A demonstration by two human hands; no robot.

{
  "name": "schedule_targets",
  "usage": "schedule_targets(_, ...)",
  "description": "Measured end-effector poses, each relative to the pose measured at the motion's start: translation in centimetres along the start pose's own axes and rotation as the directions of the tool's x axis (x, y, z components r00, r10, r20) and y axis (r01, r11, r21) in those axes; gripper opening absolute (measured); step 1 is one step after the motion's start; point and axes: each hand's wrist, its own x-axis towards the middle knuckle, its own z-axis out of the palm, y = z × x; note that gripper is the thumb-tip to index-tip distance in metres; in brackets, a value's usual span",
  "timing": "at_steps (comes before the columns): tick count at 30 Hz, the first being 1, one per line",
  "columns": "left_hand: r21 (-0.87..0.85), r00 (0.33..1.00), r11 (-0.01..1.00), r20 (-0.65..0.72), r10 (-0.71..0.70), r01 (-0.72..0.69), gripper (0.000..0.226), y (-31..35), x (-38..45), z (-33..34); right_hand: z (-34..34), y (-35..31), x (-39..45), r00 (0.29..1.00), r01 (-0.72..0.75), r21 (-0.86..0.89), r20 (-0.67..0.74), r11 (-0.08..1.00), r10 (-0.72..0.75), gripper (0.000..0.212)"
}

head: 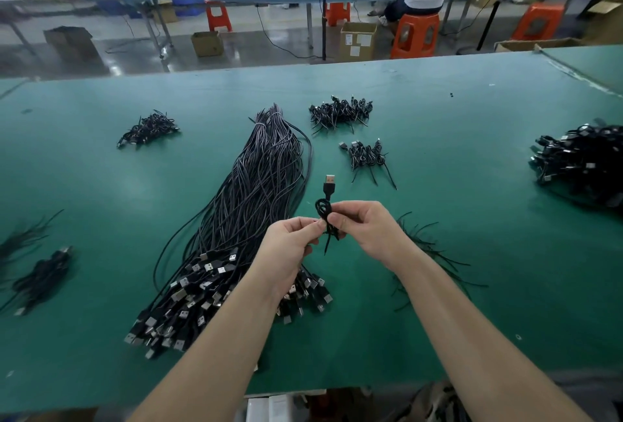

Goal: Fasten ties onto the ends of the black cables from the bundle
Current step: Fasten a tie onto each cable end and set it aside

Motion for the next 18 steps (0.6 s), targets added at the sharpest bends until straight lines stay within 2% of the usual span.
schedule_targets(3,0.078,0.993,0.993,-0.07,0.097,-0.091,0.013,-0.2,-0.1,0.4,0.0,-0.2,-0.1,1.0,-0.004,0.011,-0.021,1.0,0.004,0.019)
schedule_targets(5,0.284,0.961,0.931,-0.09,0.263,-0.228,0.012,-0.2,-0.3,0.6,-0.1,-0.5,0.1,0.998,-0.058,0.046,-0.007,0.997,0.058,0.026)
schedule_targets(6,0.435,0.92,0.841,-0.066,0.387,-0.322,0.012,-0.1,-0.4,0.7,-0.2,-0.6,0.2,0.994,-0.109,0.085,0.014,0.99,0.109,0.031)
schedule_targets(7,0.572,0.853,0.702,-0.006,0.522,-0.425,0.013,-0.1,-0.6,0.7,-0.4,-0.8,0.3,0.986,-0.165,0.137,0.04,0.977,0.161,0.033)
schedule_targets(9,0.726,0.654,0.352,0.175,0.736,-0.59,0.014,0.0,-0.8,0.7,-0.7,-1.1,0.5,0.969,-0.243,0.254,0.104,0.936,0.224,0.029)
schedule_targets(10,0.758,0.559,0.189,0.264,0.786,-0.624,0.014,0.0,-0.8,0.6,-0.8,-1.1,0.5,0.963,-0.26,0.292,0.143,0.921,0.226,0.024)
schedule_targets(11,0.773,0.49,0.067,0.331,0.806,-0.631,0.012,-0.1,-0.8,0.5,-0.9,-1.2,0.5,0.958,-0.27,0.312,0.185,0.911,0.22,0.018)
schedule_targets(12,0.782,0.455,0.006,0.357,0.816,-0.623,0.01,-0.1,-0.8,0.4,-0.9,-1.1,0.4,0.951,-0.279,0.327,0.225,0.903,0.213,0.014)
schedule_targets(13,0.788,0.456,0.014,0.341,0.822,-0.615,0.008,-0.2,-0.9,0.2,-0.9,-1.1,0.3,0.945,-0.288,0.347,0.256,0.892,0.205,0.015)
schedule_targets(14,0.786,0.486,0.084,0.291,0.824,-0.613,0.008,-0.2,-0.9,0.0,-0.9,-1.0,0.3,0.941,-0.292,0.377,0.276,0.879,0.194,0.018)
schedule_targets(15,0.768,0.544,0.204,0.214,0.812,-0.607,0.009,-0.1,-1.0,-0.1,-0.9,-0.9,0.3,0.942,-0.285,0.406,0.287,0.868,0.175,0.021)
schedule_targets(16,0.735,0.627,0.352,0.126,0.769,-0.58,0.01,0.0,-1.0,-0.1,-0.9,-0.8,0.3,0.947,-0.258,0.411,0.287,0.875,0.144,0.023)
schedule_targets(18,0.629,0.818,0.643,-0.017,0.574,-0.438,0.01,0.4,-0.8,-0.1,-1.1,-0.6,0.2,0.968,-0.13,0.286,0.243,0.949,0.059,0.023)
